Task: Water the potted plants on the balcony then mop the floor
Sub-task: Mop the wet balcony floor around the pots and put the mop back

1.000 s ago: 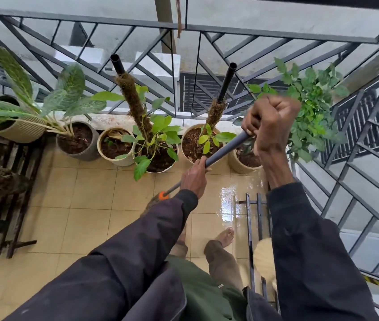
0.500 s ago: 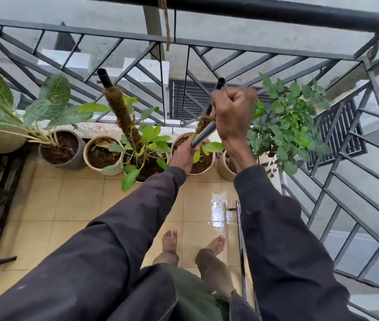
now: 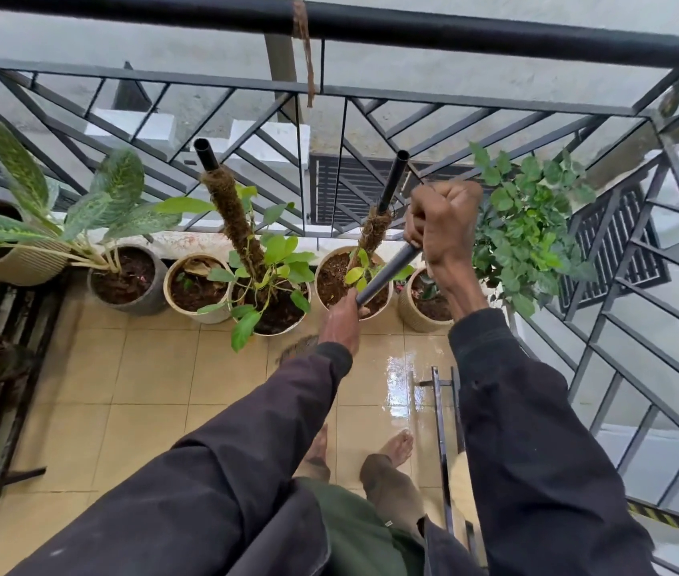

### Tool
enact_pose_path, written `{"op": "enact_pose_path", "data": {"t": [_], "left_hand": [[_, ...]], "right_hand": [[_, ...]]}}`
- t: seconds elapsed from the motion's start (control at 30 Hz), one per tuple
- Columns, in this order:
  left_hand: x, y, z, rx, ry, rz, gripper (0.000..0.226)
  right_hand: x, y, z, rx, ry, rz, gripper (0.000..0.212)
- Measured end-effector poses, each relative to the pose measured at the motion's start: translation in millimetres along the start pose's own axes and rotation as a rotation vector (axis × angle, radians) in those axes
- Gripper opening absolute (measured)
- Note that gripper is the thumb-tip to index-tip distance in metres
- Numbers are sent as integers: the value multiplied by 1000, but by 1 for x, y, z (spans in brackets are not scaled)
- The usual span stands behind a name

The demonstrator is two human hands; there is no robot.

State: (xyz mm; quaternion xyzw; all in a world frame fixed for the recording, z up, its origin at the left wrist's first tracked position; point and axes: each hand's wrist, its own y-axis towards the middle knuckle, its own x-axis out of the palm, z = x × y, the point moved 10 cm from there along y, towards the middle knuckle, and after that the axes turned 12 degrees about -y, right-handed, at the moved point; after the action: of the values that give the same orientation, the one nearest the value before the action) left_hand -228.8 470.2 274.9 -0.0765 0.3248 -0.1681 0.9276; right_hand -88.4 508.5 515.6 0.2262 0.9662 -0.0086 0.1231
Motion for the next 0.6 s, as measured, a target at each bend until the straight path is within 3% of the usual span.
{"op": "enact_pose_path", "data": {"t": [0.27,0.6], "left_hand": [[21,-61,-47,-39,138,-97,25],[-23,8,56,204,44,55,27]], "right_hand": [[-11,-49,36,96,117,-20,35],[-31,-15,-67,-196,151,70,35]]}}
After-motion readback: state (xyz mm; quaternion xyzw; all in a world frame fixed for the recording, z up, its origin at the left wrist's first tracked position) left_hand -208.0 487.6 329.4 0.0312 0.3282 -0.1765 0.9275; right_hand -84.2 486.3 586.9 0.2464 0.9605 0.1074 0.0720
